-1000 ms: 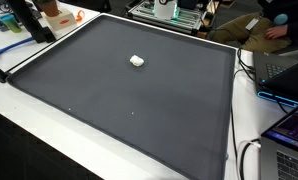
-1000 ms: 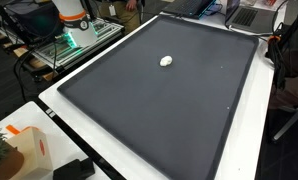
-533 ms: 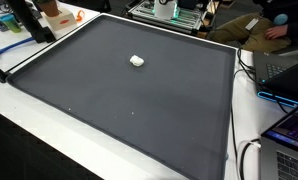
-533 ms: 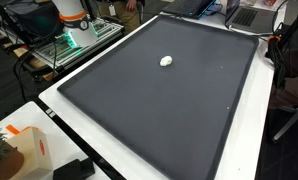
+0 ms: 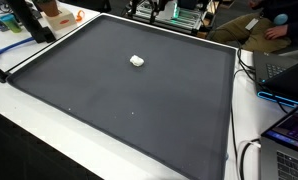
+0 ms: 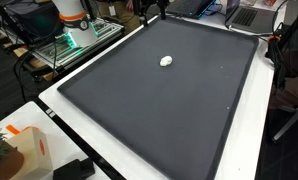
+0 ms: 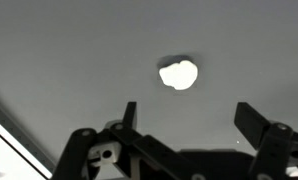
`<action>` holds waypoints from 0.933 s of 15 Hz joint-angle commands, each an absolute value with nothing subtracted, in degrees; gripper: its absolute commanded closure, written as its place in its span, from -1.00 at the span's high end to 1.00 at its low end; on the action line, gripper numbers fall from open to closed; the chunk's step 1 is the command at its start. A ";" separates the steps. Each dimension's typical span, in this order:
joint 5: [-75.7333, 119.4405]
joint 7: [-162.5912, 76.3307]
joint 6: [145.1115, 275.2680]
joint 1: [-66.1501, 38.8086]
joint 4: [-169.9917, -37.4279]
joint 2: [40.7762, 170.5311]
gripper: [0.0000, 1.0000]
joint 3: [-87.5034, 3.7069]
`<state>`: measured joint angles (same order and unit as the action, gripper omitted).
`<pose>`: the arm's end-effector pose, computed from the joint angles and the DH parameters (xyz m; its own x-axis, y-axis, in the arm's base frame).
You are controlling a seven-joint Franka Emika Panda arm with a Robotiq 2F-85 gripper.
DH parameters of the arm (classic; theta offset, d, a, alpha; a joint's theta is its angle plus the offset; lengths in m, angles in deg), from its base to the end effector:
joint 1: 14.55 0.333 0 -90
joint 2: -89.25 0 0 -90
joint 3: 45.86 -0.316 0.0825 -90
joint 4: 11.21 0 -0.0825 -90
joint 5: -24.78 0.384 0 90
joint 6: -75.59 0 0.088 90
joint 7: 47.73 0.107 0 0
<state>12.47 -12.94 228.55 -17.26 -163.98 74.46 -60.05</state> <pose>0.4204 0.0892 0.3448 0.9305 -0.2093 0.3005 -0.2309 -0.9723 0.0377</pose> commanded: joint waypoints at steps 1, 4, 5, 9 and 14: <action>12.54 -12.79 228.63 -16.82 -164.29 75.37 1.00 -59.49; 12.53 -12.45 229.02 -16.62 -164.23 76.86 1.00 -59.22; 11.79 -12.41 231.66 -16.91 -164.58 77.61 1.00 -59.19; 4.57 -11.38 252.04 -21.18 -167.96 80.09 1.00 -59.50; -3.18 -13.42 264.82 -30.44 -168.77 84.70 1.00 -60.89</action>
<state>0.71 -12.61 260.52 -25.87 -168.77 82.39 -59.72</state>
